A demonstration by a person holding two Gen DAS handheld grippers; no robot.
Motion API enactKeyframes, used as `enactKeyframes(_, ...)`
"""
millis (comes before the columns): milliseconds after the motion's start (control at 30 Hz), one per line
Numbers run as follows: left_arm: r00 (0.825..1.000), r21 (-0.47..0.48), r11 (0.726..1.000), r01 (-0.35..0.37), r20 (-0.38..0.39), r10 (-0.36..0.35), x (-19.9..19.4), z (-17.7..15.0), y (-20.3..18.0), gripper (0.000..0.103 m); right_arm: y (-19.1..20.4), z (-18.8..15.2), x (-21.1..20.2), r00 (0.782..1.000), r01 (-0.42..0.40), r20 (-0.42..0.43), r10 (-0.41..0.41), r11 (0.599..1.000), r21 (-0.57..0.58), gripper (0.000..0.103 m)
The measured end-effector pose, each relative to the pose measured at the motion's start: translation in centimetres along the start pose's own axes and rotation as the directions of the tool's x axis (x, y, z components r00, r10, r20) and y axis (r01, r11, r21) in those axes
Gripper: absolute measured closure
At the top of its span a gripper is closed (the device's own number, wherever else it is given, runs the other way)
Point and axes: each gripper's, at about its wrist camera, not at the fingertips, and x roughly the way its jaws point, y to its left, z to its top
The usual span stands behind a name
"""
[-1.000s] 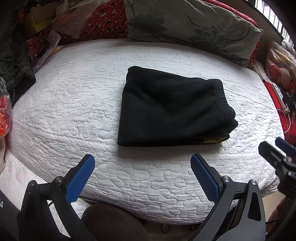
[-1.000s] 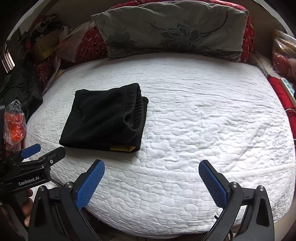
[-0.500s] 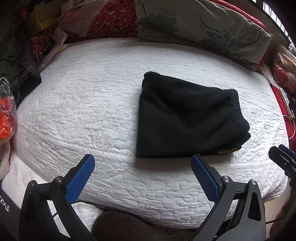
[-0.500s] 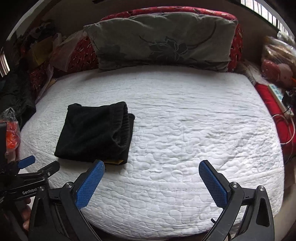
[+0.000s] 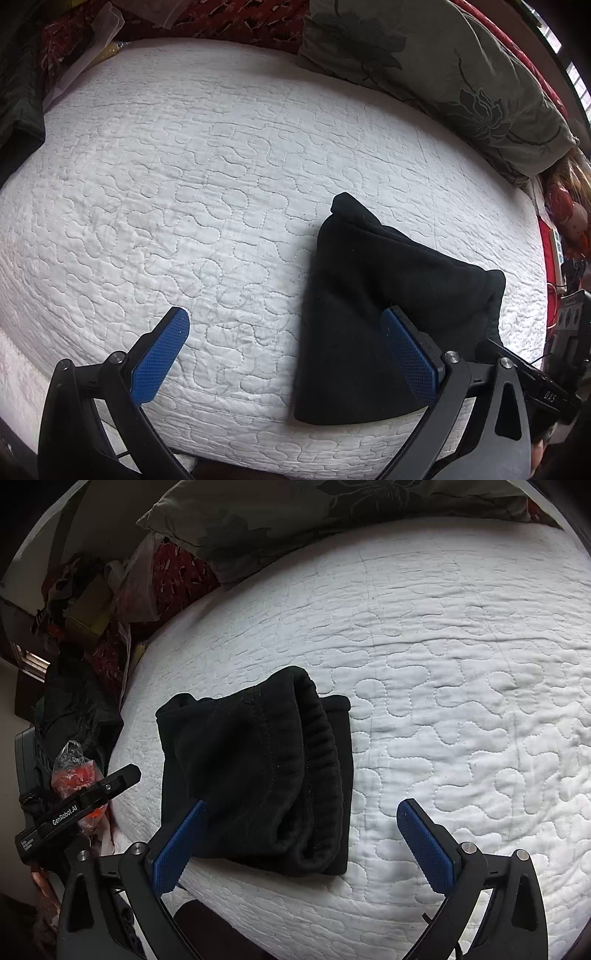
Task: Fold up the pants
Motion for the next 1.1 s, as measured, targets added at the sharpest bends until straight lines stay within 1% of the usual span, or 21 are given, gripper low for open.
enactKeyframes(133, 0.999, -0.022, 0.999, 0.025, -0.042, -0.026, 1.3, -0.1, -0.1, 0.0, -0.2, 0.4, 1.5, 0.999, -0.049, -0.022, 0.049, 0.999, 0.015, 0.0)
enactKeyframes(233, 0.997, -0.048, 0.997, 0.06, -0.039, -0.062, 1.0, -0.3, 0.1, 0.0, -0.3, 0.6, 1.7, 0.998, -0.066, -0.019, 0.066, 0.998, 0.006, 0.001)
enactKeyframes(333, 0.991, -0.059, 0.99, 0.128, -0.022, -0.129, -0.4, -1.1, -0.4, 0.0, -0.5, 0.7, 0.5, 0.999, -0.027, 0.031, 0.027, 1.0, 0.006, 0.006)
enactKeyframes(367, 0.987, -0.061, 0.986, 0.158, -0.018, -0.159, -1.0, -1.5, -0.8, 0.0, -0.5, 0.7, -0.3, 0.998, -0.012, 0.067, 0.011, 1.0, 0.007, 0.006)
enactKeyframes(433, 0.973, -0.063, 0.971, 0.229, -0.016, -0.23, -1.9, -3.0, -1.7, 0.0, -0.3, 1.1, -2.0, 0.99, -0.023, 0.139, 0.024, 1.0, -0.007, 0.005)
enactKeyframes(467, 0.965, -0.059, 0.964, 0.258, -0.021, -0.26, -2.2, -4.0, -2.4, 0.0, -0.1, 1.4, -2.5, 0.988, -0.038, 0.15, 0.04, 0.999, -0.016, 0.005)
enactKeyframes(533, 0.955, -0.02, 0.956, 0.293, -0.04, -0.294, -2.5, -5.9, -4.3, 0.0, 0.2, 2.4, -2.5, 0.989, -0.062, 0.132, 0.064, 0.998, -0.024, 0.006)
enactKeyframes(600, 0.959, 0.024, 0.96, 0.278, -0.058, -0.276, -2.2, -7.4, -6.4, 0.0, 0.3, 3.3, -2.0, 0.991, -0.078, 0.104, 0.081, 0.997, -0.025, 0.007)
enactKeyframes(633, 0.961, 0.047, 0.962, 0.27, -0.073, -0.267, -1.9, -8.0, -7.5, 0.0, 0.4, 3.8, -1.7, 0.993, -0.078, 0.09, 0.08, 0.996, -0.032, 0.013)
enactKeyframes(667, 0.964, 0.069, 0.964, 0.259, -0.083, -0.253, -1.5, -8.4, -8.6, 0.0, 0.5, 4.1, -1.3, 0.994, -0.077, 0.071, 0.079, 0.996, -0.041, 0.022)
enactKeyframes(700, 0.969, 0.076, 0.968, 0.238, -0.081, -0.232, -1.2, -8.5, -9.5, 0.0, 0.5, 4.5, -0.8, 0.996, -0.077, 0.046, 0.08, 0.996, -0.049, 0.028)
enactKeyframes(733, 0.971, 0.073, 0.97, 0.231, -0.074, -0.226, -0.9, -8.5, -10.1, 0.0, 0.5, 4.8, -0.4, 0.996, -0.08, 0.024, 0.081, 0.995, -0.053, 0.039)
enactKeyframes(767, 0.971, 0.069, 0.97, 0.232, -0.072, -0.227, -0.6, -8.2, -10.6, 0.0, 0.4, 4.9, -0.1, 0.997, -0.079, 0.004, 0.079, 0.995, -0.058, 0.045)
enactKeyframes(833, 0.973, 0.054, 0.974, 0.222, -0.07, -0.218, 0.1, -7.7, -11.4, 0.0, 0.3, 5.0, -0.2, 0.997, -0.072, -0.011, 0.071, 0.995, -0.075, 0.049)
enactKeyframes(867, 0.976, 0.051, 0.977, 0.209, -0.067, -0.205, 0.3, -7.5, -11.5, 0.0, 0.2, 4.9, -0.2, 0.996, -0.083, -0.022, 0.082, 0.993, -0.082, 0.05)
enactKeyframes(933, 0.982, 0.046, 0.983, 0.18, -0.061, -0.177, 0.7, -7.3, -11.5, 0.0, 0.1, 4.8, -0.3, 0.994, -0.109, -0.032, 0.106, 0.991, -0.084, 0.05)
enactKeyframes(1033, 0.985, 0.045, 0.985, 0.166, -0.061, -0.163, 1.3, -7.0, -11.9, 0.0, -0.1, 5.0, 0.0, 0.991, -0.129, -0.051, 0.126, 0.989, -0.074, 0.05)
enactKeyframes(1067, 0.985, 0.053, 0.985, 0.167, -0.056, -0.164, 1.2, -7.2, -12.0, 0.0, -0.2, 5.0, 0.1, 0.991, -0.128, -0.058, 0.124, 0.989, -0.073, 0.052)
enactKeyframes(1100, 0.986, 0.062, 0.985, 0.164, -0.053, -0.16, 1.0, -7.4, -12.0, 0.0, -0.3, 5.1, 0.2, 0.993, -0.11, -0.058, 0.106, 0.991, -0.08, 0.056)
